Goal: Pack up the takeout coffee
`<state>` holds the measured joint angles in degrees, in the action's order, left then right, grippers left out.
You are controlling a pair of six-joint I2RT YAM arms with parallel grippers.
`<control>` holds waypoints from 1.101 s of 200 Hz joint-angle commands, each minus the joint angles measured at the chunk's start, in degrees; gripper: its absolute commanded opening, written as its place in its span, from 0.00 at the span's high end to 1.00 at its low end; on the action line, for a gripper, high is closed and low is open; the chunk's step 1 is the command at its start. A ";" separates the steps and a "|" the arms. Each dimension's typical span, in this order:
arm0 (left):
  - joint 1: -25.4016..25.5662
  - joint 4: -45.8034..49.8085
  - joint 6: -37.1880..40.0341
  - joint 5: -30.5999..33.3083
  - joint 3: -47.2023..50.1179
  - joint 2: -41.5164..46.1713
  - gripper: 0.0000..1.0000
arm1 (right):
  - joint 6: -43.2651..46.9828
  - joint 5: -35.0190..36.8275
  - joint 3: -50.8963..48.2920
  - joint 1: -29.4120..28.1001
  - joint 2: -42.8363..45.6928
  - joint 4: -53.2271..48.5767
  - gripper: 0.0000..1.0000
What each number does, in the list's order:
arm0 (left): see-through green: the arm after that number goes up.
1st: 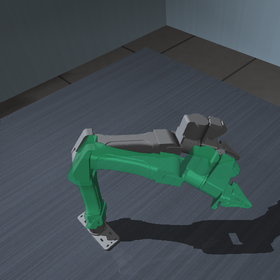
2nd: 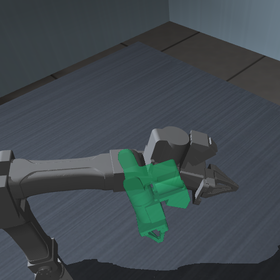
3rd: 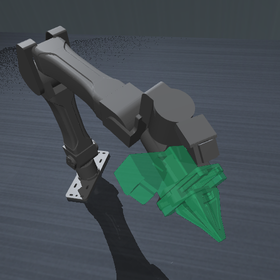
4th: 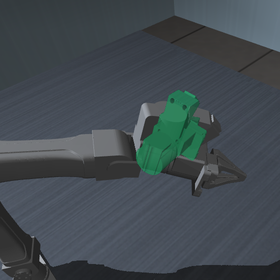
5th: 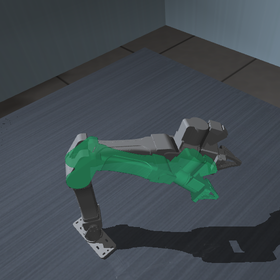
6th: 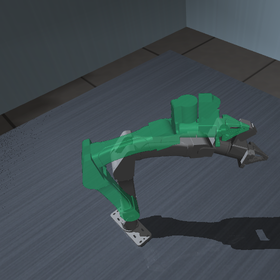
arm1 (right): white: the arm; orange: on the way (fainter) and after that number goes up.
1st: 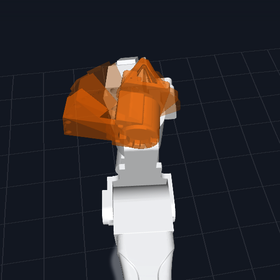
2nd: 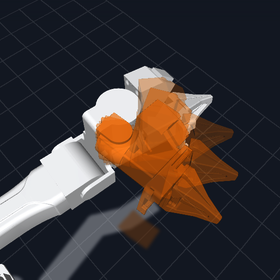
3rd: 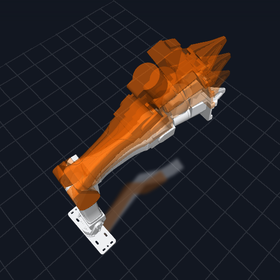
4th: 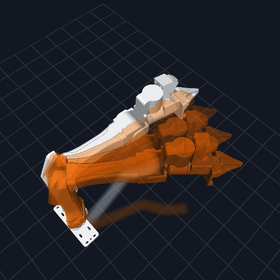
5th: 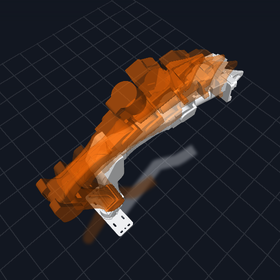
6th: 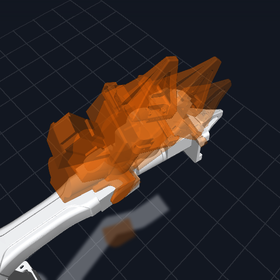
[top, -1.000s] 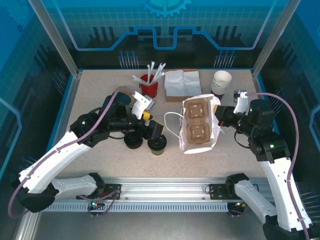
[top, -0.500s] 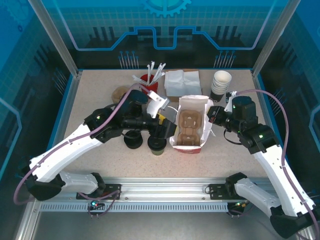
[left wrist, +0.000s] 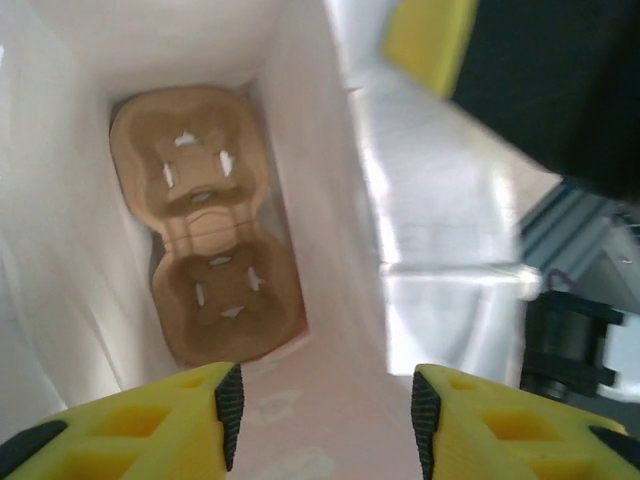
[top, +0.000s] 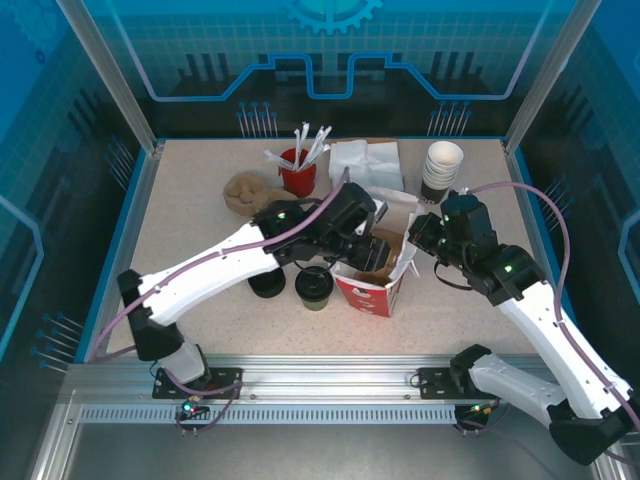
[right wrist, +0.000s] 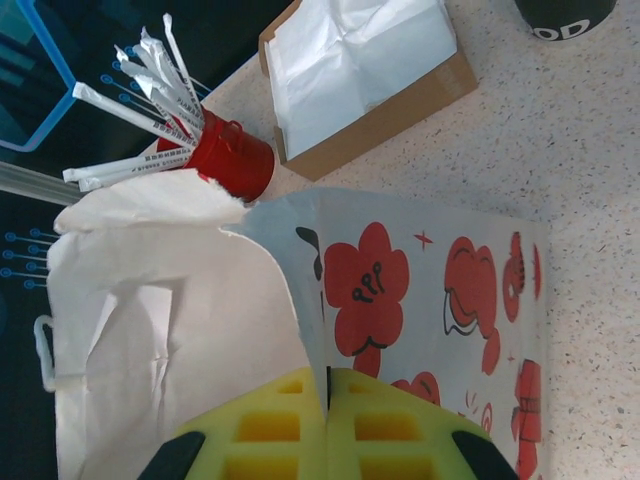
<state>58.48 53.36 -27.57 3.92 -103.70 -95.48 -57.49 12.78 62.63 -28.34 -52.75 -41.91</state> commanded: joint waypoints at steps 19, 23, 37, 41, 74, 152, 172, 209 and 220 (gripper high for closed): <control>0.08 5.24 -0.08 2.84 -6.04 -6.36 0.51 | -0.98 2.32 0.66 -0.82 1.86 0.13 1.00; -0.02 5.72 -0.09 2.84 -6.66 -7.19 0.51 | -0.88 2.29 0.69 -0.88 1.94 0.23 1.00; -0.16 7.90 -0.07 3.31 -9.52 -10.56 0.55 | -1.02 2.34 0.57 -0.99 2.13 0.23 1.00; -0.12 8.68 -0.11 3.49 -10.38 -11.47 0.56 | -1.12 2.36 0.56 -1.02 2.16 0.25 1.00; -0.12 10.71 -0.38 3.20 -13.59 -16.26 0.57 | -1.64 2.08 0.30 -1.20 2.47 0.65 1.00; -2.05 9.08 -2.48 1.07 -11.01 -20.77 0.58 | -3.06 1.75 -0.71 -1.98 2.86 1.12 1.00; -2.38 8.25 -2.51 -0.27 -10.32 -21.68 0.57 | -3.46 1.42 -1.32 -2.07 2.92 1.68 1.00; -3.01 6.71 -2.66 -2.98 -9.21 -23.28 0.57 | -3.84 1.11 -1.76 -2.22 2.74 2.16 1.00; -3.18 5.99 -2.81 -4.01 -8.75 -23.75 0.57 | -3.91 1.02 -1.85 -2.25 2.83 2.47 1.00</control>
<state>55.86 60.58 -28.82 3.22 -113.71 -117.78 -60.25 13.45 61.06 -29.65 -50.57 -41.50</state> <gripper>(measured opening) 0.431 0.043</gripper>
